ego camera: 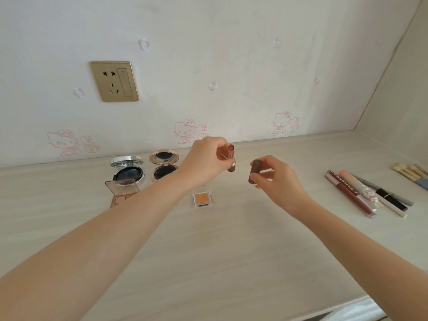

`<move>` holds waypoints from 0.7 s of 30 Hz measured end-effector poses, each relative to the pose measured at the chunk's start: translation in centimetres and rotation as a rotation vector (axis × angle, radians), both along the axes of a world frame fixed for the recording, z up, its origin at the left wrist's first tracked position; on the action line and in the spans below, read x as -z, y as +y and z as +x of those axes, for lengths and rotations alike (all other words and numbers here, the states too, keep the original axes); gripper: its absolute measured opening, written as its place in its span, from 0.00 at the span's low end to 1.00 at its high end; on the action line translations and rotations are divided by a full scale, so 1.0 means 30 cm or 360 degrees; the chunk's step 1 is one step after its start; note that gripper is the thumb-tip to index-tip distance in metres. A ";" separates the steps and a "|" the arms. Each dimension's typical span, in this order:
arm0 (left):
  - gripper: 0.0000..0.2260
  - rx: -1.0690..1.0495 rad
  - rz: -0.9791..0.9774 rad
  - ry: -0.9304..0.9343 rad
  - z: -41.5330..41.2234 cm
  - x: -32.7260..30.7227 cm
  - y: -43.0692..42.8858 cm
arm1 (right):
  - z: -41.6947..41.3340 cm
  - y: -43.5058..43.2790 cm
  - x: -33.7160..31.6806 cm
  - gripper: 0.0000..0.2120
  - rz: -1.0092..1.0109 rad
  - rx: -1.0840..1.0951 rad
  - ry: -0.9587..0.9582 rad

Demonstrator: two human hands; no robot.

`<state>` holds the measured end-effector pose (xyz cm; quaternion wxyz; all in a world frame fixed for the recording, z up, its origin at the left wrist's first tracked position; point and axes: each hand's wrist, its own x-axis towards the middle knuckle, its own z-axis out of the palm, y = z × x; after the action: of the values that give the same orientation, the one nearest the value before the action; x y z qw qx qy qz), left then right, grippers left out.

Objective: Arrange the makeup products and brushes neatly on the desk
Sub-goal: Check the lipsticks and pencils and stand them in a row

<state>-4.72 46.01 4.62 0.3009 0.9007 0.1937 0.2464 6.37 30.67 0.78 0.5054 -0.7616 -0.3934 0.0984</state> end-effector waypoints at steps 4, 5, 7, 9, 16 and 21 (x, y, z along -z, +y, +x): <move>0.03 0.0017 0.0164 0.0047 0.087 -0.025 0.040 | 0.067 0.055 -0.004 0.07 -0.0022 0.0026 -0.0038; 0.03 0.0012 0.0189 0.0080 0.103 -0.025 0.050 | 0.080 0.070 -0.006 0.07 -0.0029 0.0027 -0.0046; 0.02 -0.0008 0.0203 0.0157 0.131 -0.021 0.070 | 0.103 0.101 -0.007 0.08 -0.0044 0.0018 -0.0068; 0.02 -0.0044 0.0196 0.0232 0.151 -0.015 0.087 | 0.121 0.129 -0.002 0.08 -0.0069 0.0002 -0.0076; 0.05 -0.0088 0.0195 0.0470 0.186 -0.002 0.131 | 0.157 0.199 0.051 0.08 -0.0094 -0.0037 -0.0052; 0.07 -0.0068 0.0125 0.0513 0.194 0.013 0.151 | 0.166 0.236 0.087 0.08 -0.0082 -0.0009 -0.0052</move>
<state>1.09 50.53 4.23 0.2251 0.9353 0.2487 0.1126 11.34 37.76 -1.82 0.4789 -0.7748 -0.4011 0.0973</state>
